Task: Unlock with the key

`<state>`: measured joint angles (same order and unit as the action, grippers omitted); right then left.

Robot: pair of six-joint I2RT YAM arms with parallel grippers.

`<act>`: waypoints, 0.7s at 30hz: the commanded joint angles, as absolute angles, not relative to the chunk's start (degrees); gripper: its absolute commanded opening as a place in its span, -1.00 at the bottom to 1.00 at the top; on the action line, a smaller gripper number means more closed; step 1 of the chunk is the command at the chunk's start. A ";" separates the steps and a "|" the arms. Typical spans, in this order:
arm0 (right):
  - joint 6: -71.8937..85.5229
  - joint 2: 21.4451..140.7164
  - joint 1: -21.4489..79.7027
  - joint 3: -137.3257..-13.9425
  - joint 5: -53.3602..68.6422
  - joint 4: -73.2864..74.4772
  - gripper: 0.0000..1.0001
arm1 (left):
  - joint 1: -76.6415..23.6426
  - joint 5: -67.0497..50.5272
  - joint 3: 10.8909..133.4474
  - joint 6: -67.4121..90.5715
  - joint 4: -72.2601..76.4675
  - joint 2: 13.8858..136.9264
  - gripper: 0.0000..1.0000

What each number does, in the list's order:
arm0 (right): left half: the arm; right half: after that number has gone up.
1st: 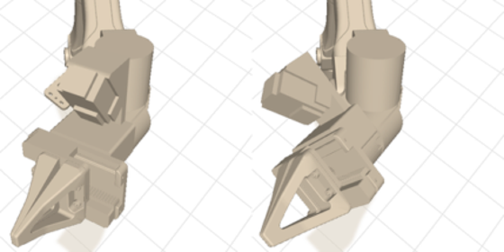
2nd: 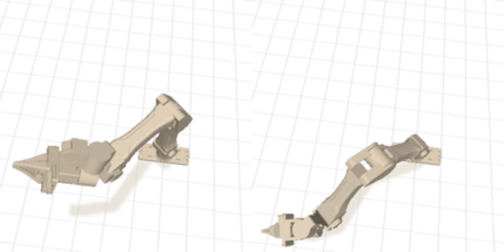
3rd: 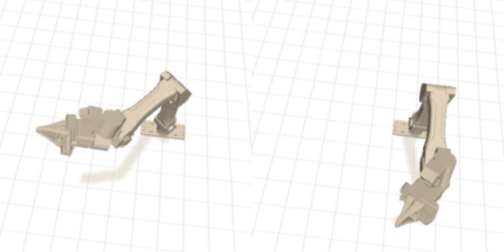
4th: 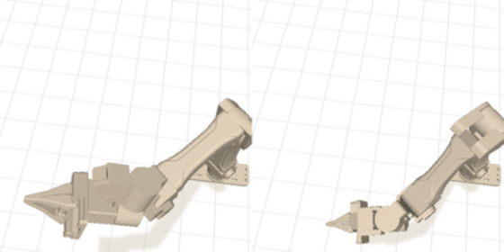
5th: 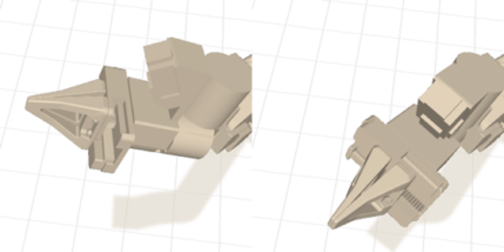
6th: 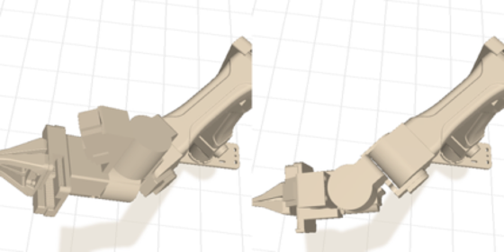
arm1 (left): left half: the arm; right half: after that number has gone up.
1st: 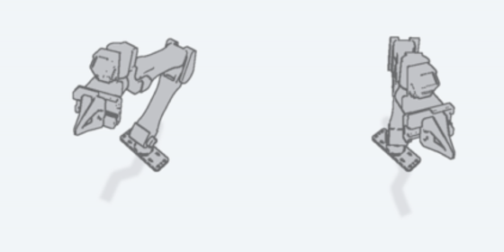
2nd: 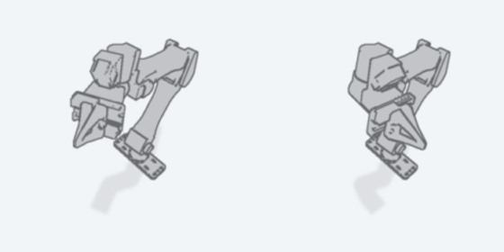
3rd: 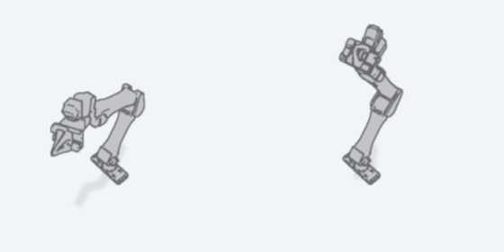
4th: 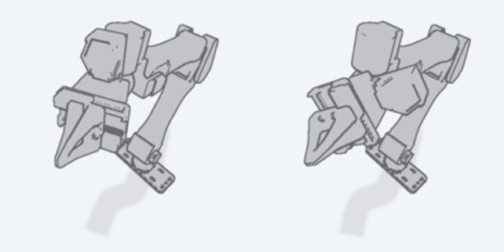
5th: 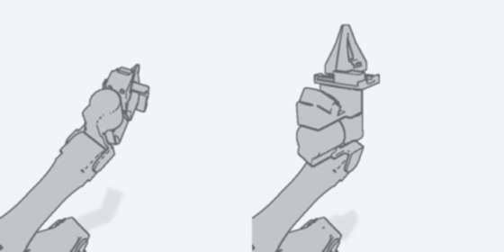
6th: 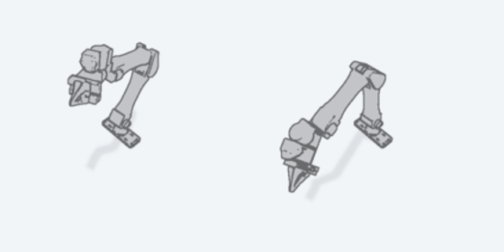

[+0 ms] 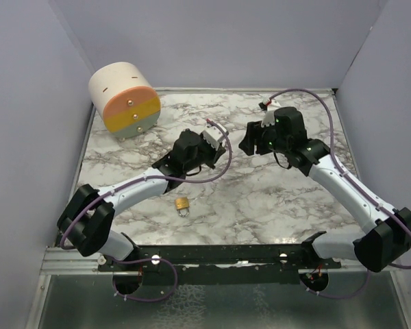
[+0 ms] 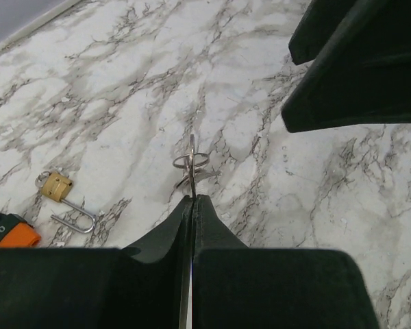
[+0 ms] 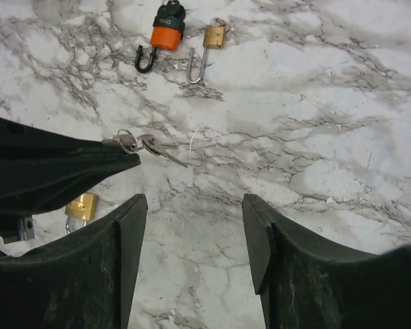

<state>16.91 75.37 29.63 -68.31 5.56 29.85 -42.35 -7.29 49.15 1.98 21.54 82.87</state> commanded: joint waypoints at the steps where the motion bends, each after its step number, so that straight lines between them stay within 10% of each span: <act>1: 13.39 68.90 25.86 -61.27 12.04 16.13 0.18 | -40.45 -14.22 54.31 1.90 6.51 81.58 -1.00; 21: 20.00 70.93 17.58 -47.56 48.70 -12.96 -0.10 | -35.42 -45.33 58.56 7.95 5.13 84.93 -1.00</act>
<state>18.06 70.08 17.87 -48.27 42.76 -7.09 -35.86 -37.71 56.90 6.15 4.62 83.72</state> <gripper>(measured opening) 0.461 0.017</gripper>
